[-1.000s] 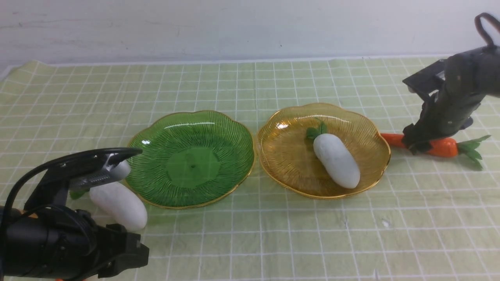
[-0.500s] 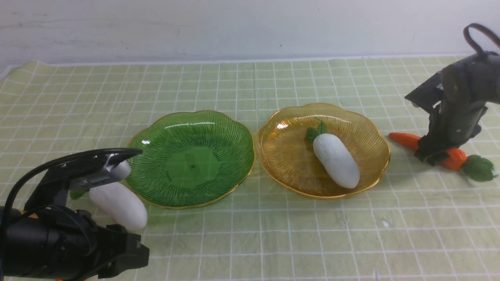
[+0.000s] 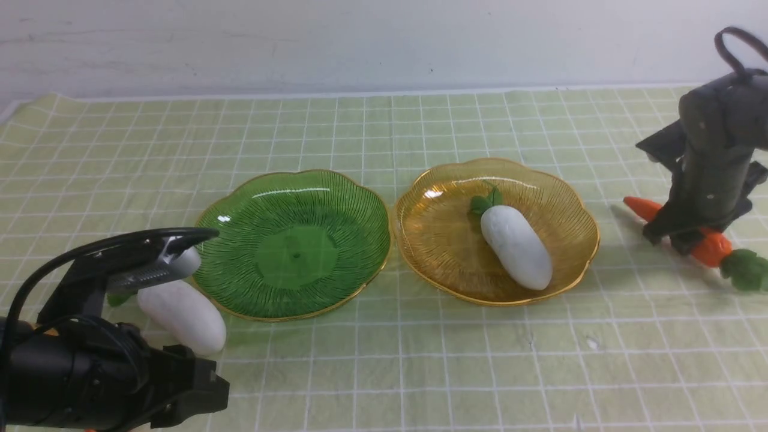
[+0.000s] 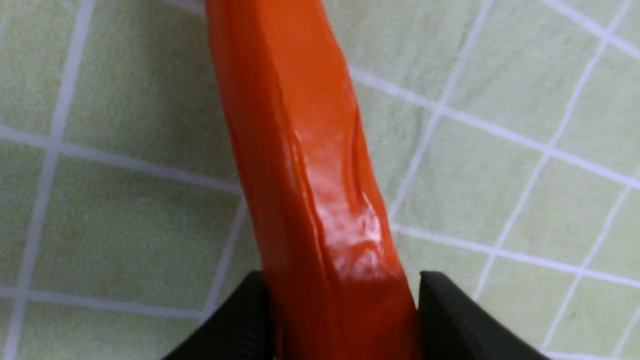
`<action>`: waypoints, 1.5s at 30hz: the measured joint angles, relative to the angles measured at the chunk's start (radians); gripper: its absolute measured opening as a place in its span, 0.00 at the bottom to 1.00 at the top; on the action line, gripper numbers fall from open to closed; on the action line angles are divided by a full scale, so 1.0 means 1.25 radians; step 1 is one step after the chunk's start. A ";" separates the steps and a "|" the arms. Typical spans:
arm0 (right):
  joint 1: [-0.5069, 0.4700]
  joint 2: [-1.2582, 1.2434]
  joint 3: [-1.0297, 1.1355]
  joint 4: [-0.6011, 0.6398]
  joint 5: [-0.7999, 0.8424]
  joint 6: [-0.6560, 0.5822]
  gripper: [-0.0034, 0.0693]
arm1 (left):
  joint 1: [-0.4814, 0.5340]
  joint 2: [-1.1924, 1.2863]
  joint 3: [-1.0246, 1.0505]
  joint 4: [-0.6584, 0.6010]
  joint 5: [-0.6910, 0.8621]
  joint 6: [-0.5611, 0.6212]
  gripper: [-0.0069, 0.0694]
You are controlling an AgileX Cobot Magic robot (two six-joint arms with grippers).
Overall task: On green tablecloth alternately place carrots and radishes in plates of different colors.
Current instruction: 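Pick up the vegetable and place it in the green plate with the right gripper, then pick up the carrot and put it on the nearest plate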
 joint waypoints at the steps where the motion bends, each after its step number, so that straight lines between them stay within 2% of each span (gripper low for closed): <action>1: 0.000 -0.010 -0.025 0.008 0.024 0.012 0.52 | 0.000 0.000 0.000 0.000 0.000 0.000 0.43; 4: 0.000 -0.032 -0.118 0.056 0.084 0.059 0.52 | 0.000 0.000 0.000 0.000 0.000 0.000 0.43; 7: 0.000 -0.043 -0.194 0.145 0.111 0.076 0.52 | 0.000 0.000 0.000 0.000 0.000 0.000 0.43; 9: 0.002 -0.048 -0.267 0.303 0.115 0.081 0.52 | 0.000 0.000 0.000 0.000 0.000 0.000 0.43; 11: 0.011 -0.052 -0.288 0.416 0.117 0.082 0.52 | 0.000 0.000 0.000 0.000 -0.001 0.000 0.43; 13: 0.022 -0.052 -0.293 0.484 0.119 0.082 0.52 | 0.000 0.000 0.000 0.000 -0.002 0.000 0.43; 14: 0.064 -0.050 -0.295 0.608 0.122 0.074 0.52 | 0.000 0.000 0.000 0.000 -0.003 0.000 0.43; 17: 0.138 -0.035 -0.296 0.686 0.122 0.042 0.52 | 0.000 0.000 0.000 0.000 -0.003 0.000 0.43; 22: 0.273 0.009 -0.296 0.692 0.051 0.028 0.52 | 0.000 0.000 0.000 0.000 -0.004 -0.003 0.43; 25: 0.376 0.056 -0.296 0.660 -0.102 0.014 0.52 | 0.000 0.000 0.000 0.000 -0.004 -0.003 0.43; 30: 0.454 0.100 -0.296 0.596 -0.224 -0.025 0.52 | 0.000 0.000 0.000 0.000 -0.004 -0.003 0.43; 33: 0.480 0.121 -0.296 0.549 -0.267 -0.032 0.57 | 0.000 0.000 0.000 0.000 -0.005 -0.003 0.43; 38: 0.494 0.140 -0.296 0.483 -0.276 -0.021 0.84 | 0.000 0.000 0.000 0.000 -0.005 -0.003 0.43; 41: 0.493 0.127 -0.296 0.457 -0.234 -0.023 0.87 | 0.000 0.000 0.000 0.000 -0.005 -0.004 0.43; 45: 0.491 0.076 -0.296 0.413 -0.140 -0.029 0.85 | 0.000 0.000 0.000 0.001 -0.005 -0.022 0.43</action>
